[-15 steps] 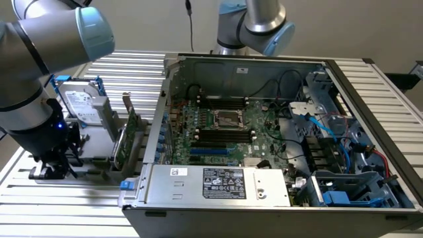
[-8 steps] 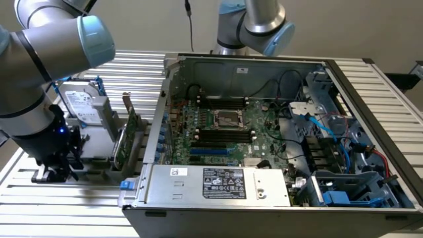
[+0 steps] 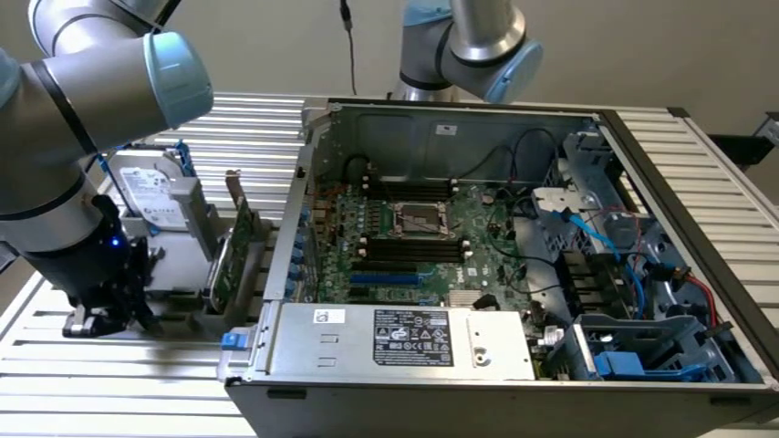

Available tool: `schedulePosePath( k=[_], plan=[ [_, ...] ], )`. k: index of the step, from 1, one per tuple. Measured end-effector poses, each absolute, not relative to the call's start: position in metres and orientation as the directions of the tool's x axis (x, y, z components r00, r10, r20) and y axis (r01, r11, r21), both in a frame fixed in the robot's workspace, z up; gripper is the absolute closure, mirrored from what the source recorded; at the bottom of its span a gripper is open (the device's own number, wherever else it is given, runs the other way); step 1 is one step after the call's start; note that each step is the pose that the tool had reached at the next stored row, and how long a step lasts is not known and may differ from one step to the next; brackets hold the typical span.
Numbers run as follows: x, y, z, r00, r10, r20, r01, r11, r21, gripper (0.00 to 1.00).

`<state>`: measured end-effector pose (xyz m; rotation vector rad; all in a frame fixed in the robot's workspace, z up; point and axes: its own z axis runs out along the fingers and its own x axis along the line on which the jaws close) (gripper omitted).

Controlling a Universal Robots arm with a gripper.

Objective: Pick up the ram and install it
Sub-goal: 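Pick up the ram and move it above insertion slot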

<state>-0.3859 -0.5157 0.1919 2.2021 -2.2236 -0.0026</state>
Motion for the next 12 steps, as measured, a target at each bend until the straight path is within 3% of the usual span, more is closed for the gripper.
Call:
schedulePosePath(
  k=[4,12],
  plan=[
    [-0.3859,-0.5158,0.1919,-0.01,-1.0,0.007,-1.0,0.01,0.01,0.86],
    [-0.3859,-0.5158,0.1917,-0.011,-1.0,0.007,-1.0,0.011,0.01,0.86]
  ],
)
